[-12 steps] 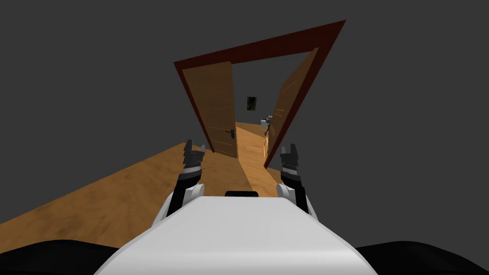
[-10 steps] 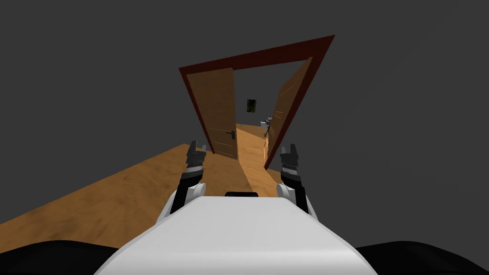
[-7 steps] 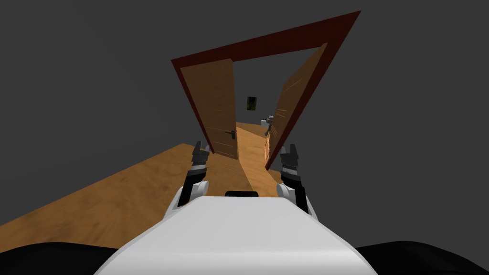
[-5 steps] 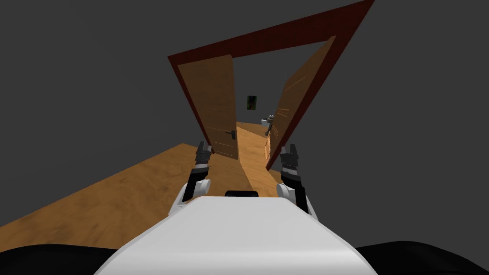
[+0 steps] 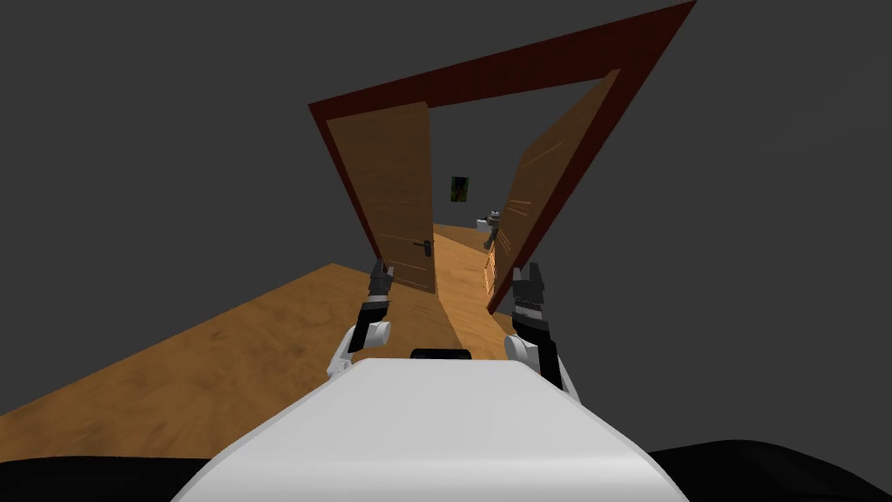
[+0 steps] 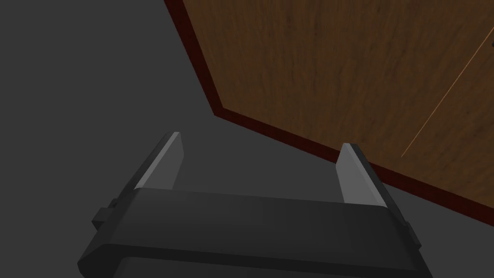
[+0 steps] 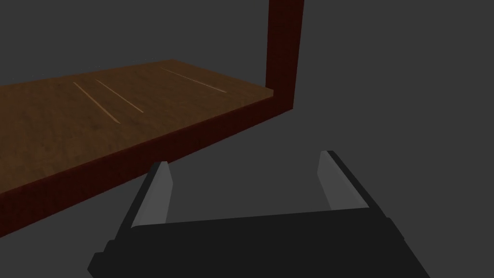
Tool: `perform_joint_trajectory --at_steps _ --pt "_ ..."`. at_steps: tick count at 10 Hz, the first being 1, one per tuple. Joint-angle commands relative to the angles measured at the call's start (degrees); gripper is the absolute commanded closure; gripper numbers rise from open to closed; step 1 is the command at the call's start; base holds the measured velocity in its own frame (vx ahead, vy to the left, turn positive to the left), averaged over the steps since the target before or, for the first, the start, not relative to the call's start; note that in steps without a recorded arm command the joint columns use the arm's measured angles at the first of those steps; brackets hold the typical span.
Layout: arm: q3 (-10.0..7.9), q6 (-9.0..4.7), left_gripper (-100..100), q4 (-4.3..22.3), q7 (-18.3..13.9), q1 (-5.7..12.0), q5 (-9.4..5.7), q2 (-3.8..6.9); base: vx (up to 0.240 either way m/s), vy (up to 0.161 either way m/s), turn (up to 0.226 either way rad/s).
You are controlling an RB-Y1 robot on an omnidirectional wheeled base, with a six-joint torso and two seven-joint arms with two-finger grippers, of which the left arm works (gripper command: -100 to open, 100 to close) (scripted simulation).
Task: Push the door open
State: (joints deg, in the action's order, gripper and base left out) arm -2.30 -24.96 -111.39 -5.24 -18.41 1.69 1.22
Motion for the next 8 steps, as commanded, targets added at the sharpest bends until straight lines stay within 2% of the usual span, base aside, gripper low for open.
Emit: perform_joint_trajectory --at_steps 1,2,3,4,5,6,7,8 --pt "0.45 -0.29 -100 2.9 -0.1 1.36 -0.09 0.25 0.059 0.047 -0.005" --pt "0.75 -0.31 -100 4.9 -0.1 3.14 -0.18 0.42 0.073 0.073 -0.015" --pt "0.75 -0.31 -100 5.7 -0.1 3.14 -0.18 0.42 0.050 0.045 -0.012" --pt "1.06 -0.32 -100 7.8 -0.1 4.93 -0.26 0.58 0.058 0.049 -0.003" --pt "1.06 -0.32 -100 8.5 -0.1 4.93 -0.26 0.58 0.053 0.039 -0.008" --pt "1.37 -0.34 -100 10.5 -0.1 6.74 -0.35 0.74 0.047 0.040 -0.008" --pt "1.37 -0.34 -100 11.4 -0.1 6.74 -0.35 0.74 0.043 0.038 -0.007" --pt "1.70 -0.36 -100 13.2 -0.1 8.64 -0.44 0.88 0.050 0.048 -0.006"
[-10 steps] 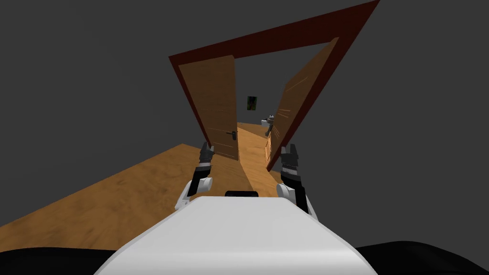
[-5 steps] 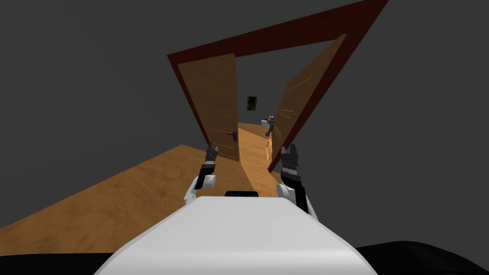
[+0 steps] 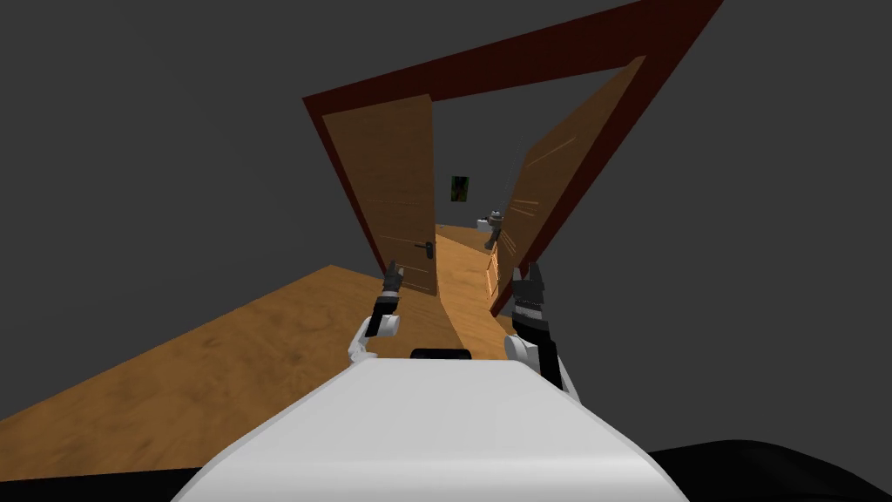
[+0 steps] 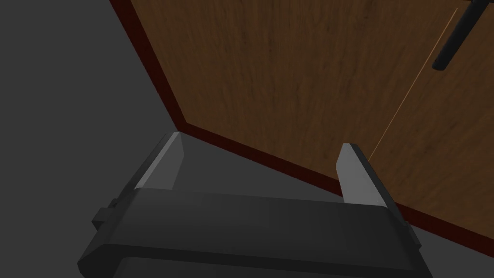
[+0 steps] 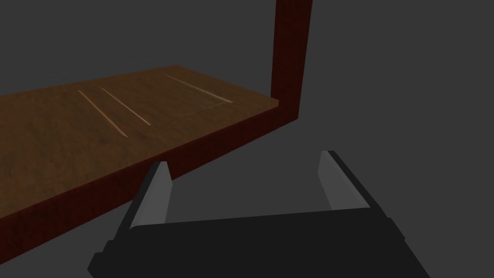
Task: Push the door open
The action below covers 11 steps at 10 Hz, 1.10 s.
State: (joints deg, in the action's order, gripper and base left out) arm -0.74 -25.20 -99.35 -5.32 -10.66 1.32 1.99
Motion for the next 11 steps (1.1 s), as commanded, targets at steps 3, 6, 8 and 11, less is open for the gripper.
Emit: perform_joint_trajectory --at_steps 3,6,8,11 --pt "0.47 -0.13 -100 5.2 -0.1 2.80 -0.15 0.24 0.049 0.044 -0.009" --pt "1.14 -0.17 -100 9.6 -0.1 6.70 -0.34 0.45 0.048 0.050 -0.008" --pt "1.48 -0.19 -100 12.7 -0.1 8.66 -0.43 0.54 0.049 0.040 -0.008" --pt "1.82 -0.21 -100 17.3 -0.1 10.62 -0.52 0.60 0.046 0.045 -0.010"
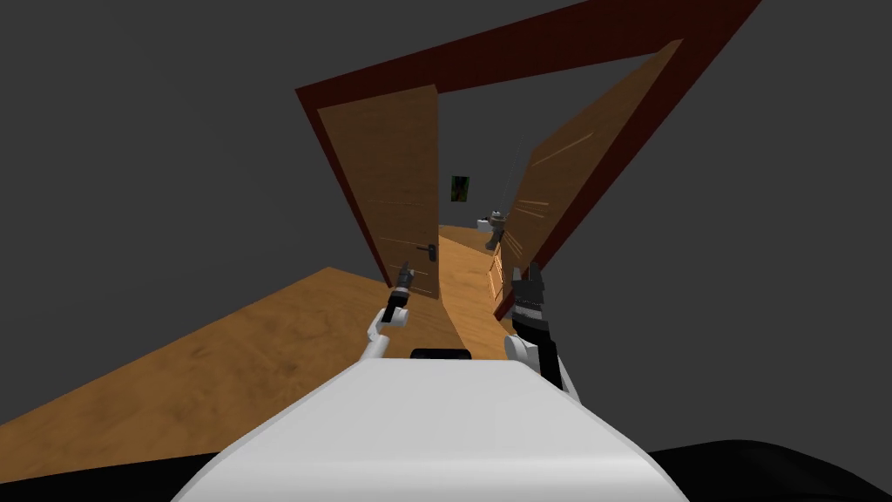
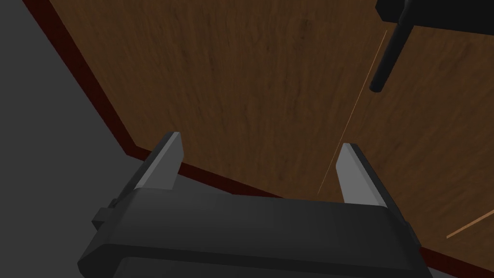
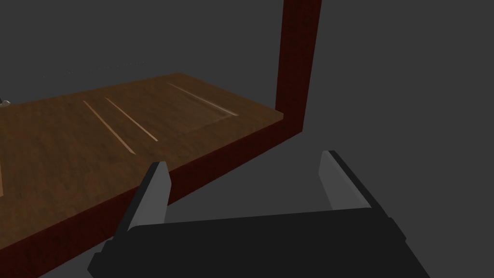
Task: Push the door open
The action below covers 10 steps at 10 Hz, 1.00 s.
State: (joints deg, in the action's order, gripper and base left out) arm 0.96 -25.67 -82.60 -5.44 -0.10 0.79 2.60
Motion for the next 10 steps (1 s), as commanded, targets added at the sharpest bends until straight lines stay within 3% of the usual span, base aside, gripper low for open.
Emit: perform_joint_trajectory --at_steps 1,2,3,4,5,6,7,8,9,10 --pt "0.46 0.24 -100 2.9 0.0 2.02 -0.08 0.03 0.059 0.048 -0.006" --pt "0.46 0.24 -100 3.5 0.0 2.02 -0.08 0.03 0.047 0.039 -0.010" --pt "0.79 0.23 -100 5.5 0.0 3.97 -0.17 0.07 0.059 0.049 -0.008" --pt "0.79 0.23 -100 6.5 0.0 3.97 -0.17 0.07 0.047 0.045 -0.009" --pt "1.12 0.21 -100 9.0 0.0 5.87 -0.26 0.08 0.047 0.052 -0.010" --pt "1.12 0.21 -100 9.5 0.0 5.87 -0.26 0.08 0.038 0.042 -0.007" --pt "1.45 0.19 -100 11.2 -0.1 7.78 -0.35 0.08 0.048 0.053 -0.006" --pt "1.45 0.19 -100 12.4 -0.1 7.78 -0.35 0.08 0.043 0.046 -0.010" --pt "1.77 0.17 -100 14.4 -0.1 9.63 -0.44 0.07 0.046 0.048 -0.006" --pt "1.77 0.17 -100 15.3 -0.1 9.63 -0.44 0.07 0.046 0.039 -0.009"
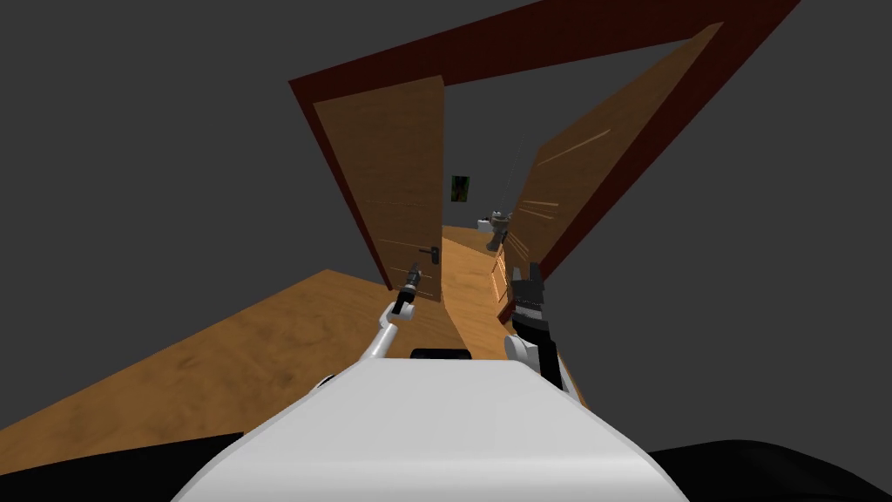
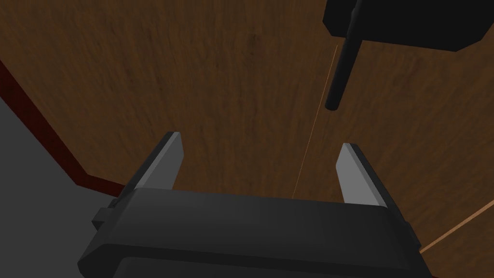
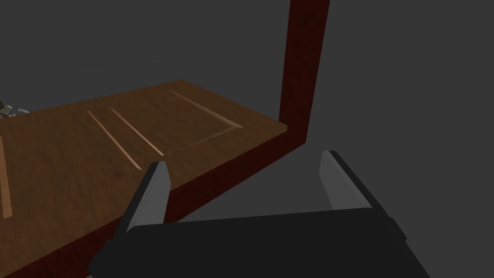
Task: Push the door open
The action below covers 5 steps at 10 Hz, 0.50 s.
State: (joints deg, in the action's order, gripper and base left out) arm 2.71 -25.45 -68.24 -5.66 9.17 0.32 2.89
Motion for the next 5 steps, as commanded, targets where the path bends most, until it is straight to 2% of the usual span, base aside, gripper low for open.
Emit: perform_joint_trajectory --at_steps 1,2,3,4,5 --pt "0.33 -0.07 -100 2.9 0.1 2.15 -0.05 -0.25 0.051 0.048 -0.004" --pt "0.33 -0.07 -100 3.7 0.1 2.15 -0.05 -0.25 0.046 0.037 -0.009" --pt "0.64 -0.08 -100 5.2 0.1 3.94 -0.13 -0.29 0.051 0.040 -0.010" --pt "0.64 -0.08 -100 6.5 0.1 3.94 -0.13 -0.29 0.041 0.042 -0.008" --pt "0.92 -0.10 -100 8.6 0.1 5.60 -0.21 -0.35 0.038 0.051 -0.005"
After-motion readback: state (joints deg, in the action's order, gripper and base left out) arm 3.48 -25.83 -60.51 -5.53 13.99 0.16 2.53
